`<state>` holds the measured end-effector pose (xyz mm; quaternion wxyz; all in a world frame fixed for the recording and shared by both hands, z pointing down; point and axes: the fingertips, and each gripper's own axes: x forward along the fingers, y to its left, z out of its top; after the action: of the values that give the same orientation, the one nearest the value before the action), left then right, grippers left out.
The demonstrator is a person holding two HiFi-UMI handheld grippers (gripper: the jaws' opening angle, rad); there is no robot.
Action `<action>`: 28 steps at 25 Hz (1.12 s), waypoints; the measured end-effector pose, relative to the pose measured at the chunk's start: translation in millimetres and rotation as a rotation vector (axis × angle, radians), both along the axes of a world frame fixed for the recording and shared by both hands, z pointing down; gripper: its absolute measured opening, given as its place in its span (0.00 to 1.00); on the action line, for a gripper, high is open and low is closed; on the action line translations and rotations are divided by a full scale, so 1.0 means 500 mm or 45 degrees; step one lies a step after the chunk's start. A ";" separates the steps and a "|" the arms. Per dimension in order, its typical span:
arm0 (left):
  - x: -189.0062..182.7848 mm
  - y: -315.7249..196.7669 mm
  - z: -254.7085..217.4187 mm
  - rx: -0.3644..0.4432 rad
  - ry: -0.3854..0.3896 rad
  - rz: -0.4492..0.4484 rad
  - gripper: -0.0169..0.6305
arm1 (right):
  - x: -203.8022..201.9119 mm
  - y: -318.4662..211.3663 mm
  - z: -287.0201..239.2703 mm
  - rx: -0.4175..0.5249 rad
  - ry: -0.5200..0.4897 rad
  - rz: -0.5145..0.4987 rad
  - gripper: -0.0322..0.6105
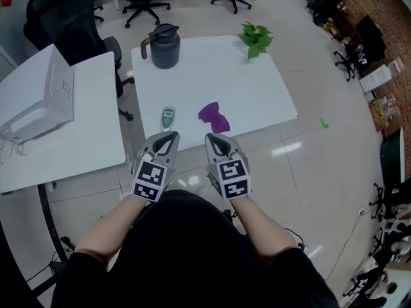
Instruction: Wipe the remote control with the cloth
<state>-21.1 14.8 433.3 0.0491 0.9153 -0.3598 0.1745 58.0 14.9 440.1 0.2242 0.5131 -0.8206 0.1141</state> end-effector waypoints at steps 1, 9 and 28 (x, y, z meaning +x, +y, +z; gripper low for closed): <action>0.004 0.002 -0.005 0.003 0.000 -0.006 0.03 | -0.001 0.004 -0.003 0.001 -0.002 -0.020 0.07; 0.030 0.011 -0.018 0.007 -0.017 -0.088 0.03 | 0.019 0.010 -0.030 0.041 -0.008 -0.143 0.07; 0.057 0.022 -0.024 0.017 -0.051 -0.108 0.03 | 0.038 0.010 -0.040 0.060 -0.046 -0.169 0.07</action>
<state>7.5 25.7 421.4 0.0433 0.8958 -0.4003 0.1881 77.0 20.0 420.3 0.2044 0.4604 -0.8593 0.0889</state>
